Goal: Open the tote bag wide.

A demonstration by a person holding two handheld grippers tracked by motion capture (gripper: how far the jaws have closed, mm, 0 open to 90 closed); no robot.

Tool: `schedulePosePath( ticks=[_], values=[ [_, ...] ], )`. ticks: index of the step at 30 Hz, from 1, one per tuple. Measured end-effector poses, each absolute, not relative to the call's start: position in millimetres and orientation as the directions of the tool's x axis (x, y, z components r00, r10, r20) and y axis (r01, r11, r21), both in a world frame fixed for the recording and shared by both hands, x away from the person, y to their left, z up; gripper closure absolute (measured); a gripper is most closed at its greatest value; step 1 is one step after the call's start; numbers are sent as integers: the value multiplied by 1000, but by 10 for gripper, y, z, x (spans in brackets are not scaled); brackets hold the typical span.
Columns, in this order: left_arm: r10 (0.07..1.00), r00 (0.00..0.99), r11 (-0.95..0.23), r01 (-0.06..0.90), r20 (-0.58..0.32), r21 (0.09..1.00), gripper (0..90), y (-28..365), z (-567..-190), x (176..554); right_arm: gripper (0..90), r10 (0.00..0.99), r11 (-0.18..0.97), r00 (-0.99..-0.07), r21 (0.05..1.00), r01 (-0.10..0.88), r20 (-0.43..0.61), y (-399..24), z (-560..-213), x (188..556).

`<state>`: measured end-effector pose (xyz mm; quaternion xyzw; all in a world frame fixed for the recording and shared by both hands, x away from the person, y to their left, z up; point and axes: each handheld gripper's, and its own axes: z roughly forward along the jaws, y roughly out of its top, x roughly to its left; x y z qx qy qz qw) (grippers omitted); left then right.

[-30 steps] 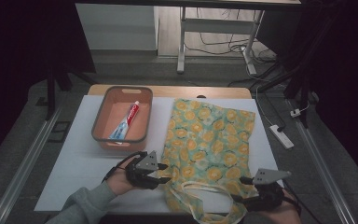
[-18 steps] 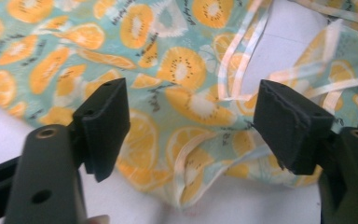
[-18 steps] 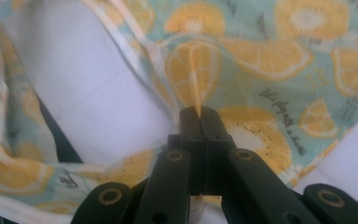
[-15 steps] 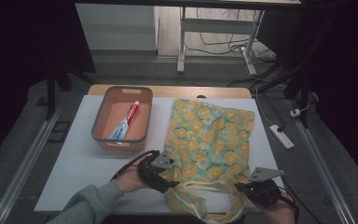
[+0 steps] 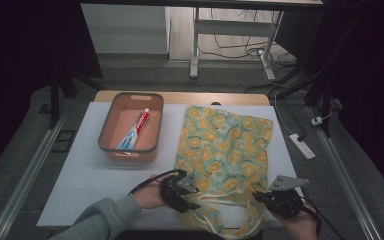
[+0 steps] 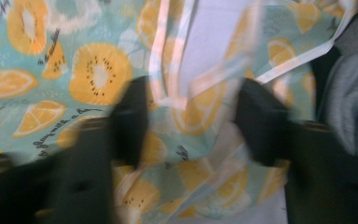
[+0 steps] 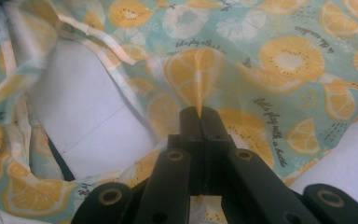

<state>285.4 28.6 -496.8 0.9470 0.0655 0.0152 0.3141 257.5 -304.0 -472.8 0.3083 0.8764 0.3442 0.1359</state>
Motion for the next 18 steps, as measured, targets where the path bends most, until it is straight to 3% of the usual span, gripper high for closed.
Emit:
schedulePosePath(
  ticks=[2, 3, 12, 18],
  values=[
    [153, 988, -785, 135, -21, 605, 846, 285, -4964, 2887, 898, 635, 569, -772, 690, 447, -24, -3047, -4717, 2569],
    [159, 987, -777, 140, -24, 614, 886, 297, -4940, 2901, 898, 635, 565, -772, 695, 445, -22, -3054, -4707, 2565],
    [308, 950, -572, 144, 49, 807, 891, 707, -4328, 3040, 897, 675, 434, -738, 799, 417, 19, -3238, -4389, 2547],
    [417, 901, -517, 131, 115, 846, 891, 737, -4077, 3274, 897, 710, 392, -703, 852, 346, -42, -3249, -4060, 2833]
  ],
)
